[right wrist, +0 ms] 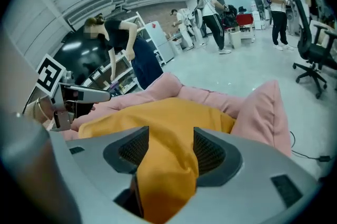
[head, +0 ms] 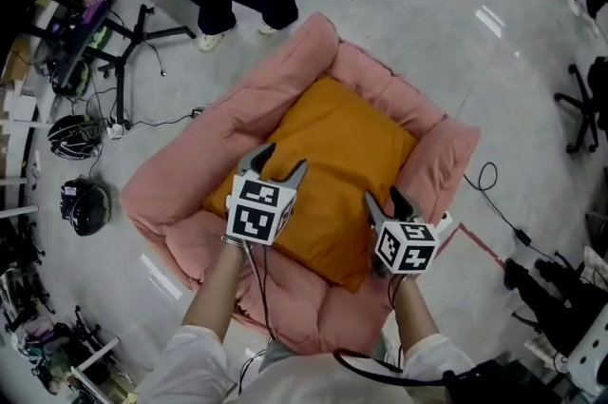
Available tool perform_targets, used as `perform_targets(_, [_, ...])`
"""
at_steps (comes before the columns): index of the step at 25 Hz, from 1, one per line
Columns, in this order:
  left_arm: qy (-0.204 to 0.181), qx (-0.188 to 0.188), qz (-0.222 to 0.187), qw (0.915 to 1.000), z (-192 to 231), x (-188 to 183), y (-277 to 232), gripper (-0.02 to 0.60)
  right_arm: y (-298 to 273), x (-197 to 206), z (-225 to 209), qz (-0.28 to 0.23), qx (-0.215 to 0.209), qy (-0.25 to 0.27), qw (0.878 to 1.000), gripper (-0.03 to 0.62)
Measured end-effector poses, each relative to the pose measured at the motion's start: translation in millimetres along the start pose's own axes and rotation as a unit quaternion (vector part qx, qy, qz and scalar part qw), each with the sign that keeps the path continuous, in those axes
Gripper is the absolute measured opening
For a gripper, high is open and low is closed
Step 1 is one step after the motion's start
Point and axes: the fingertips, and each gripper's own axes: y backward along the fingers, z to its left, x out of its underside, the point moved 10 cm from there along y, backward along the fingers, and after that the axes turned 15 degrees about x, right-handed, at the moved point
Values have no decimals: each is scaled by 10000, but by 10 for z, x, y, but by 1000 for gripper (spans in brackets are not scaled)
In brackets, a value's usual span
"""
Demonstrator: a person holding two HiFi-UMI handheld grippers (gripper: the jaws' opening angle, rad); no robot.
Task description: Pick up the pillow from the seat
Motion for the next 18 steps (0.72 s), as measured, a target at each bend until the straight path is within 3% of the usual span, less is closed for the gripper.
perform_targets(5, [69,147,838,9964,234,69,-390,339,-311,162,-74,379,-44,129,9992,270])
perform_targets(11, [106,164,1276,9916,338,222,-719,350,-564,322,-123,638,39,43,9979,276])
perform_targets(18, [146,318,2353,9713,474,385,-1071,349,-784,413,-100,961,-161,-144,9951,275])
